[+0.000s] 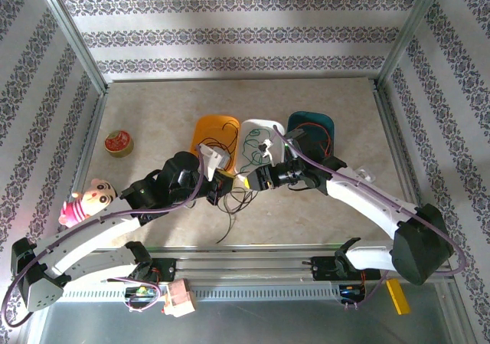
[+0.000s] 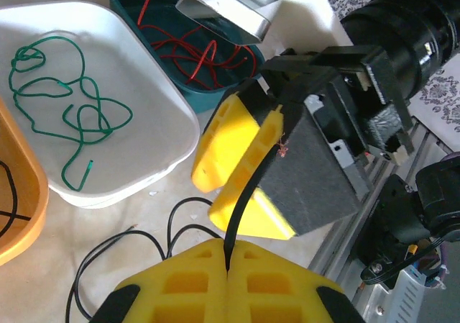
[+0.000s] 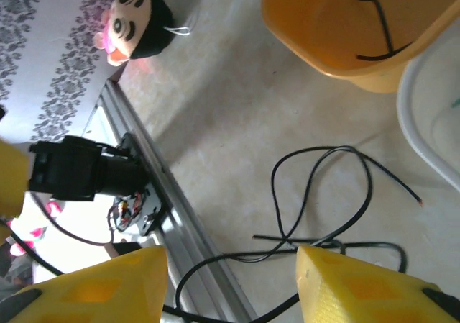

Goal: Untangle the cables

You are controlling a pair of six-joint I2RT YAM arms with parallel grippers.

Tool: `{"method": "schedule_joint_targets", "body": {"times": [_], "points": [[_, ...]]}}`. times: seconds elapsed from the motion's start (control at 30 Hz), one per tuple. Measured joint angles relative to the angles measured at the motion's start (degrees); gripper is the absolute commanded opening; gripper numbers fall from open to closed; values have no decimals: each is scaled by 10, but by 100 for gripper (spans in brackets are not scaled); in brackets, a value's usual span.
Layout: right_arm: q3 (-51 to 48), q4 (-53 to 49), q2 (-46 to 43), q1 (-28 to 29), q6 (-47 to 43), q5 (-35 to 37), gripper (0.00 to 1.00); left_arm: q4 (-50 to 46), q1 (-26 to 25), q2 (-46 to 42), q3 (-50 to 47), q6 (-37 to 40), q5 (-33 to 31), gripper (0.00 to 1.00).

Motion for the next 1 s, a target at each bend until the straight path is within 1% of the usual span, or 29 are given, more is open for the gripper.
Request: {"method": "schedule_joint_targets", "body": {"times": [0.13,0.27,0.6,0.87,1.0], "points": [[-5,5,-3,-19,10,56,50,14,0,-10,-3,0,6,0],[-11,4,-4,-38,17,77,50,27,0,-35,-1,1,1,0],[-20,2,-13,-31,13,16,50,43,0,-25,37,29,-3,0],[-21,2,6,-12,14,-21,49,46,0,-12,38,32,-3,0],[-26,2,11,-10,14,-29,49,46,0,-12,38,38,-14,0]]}}
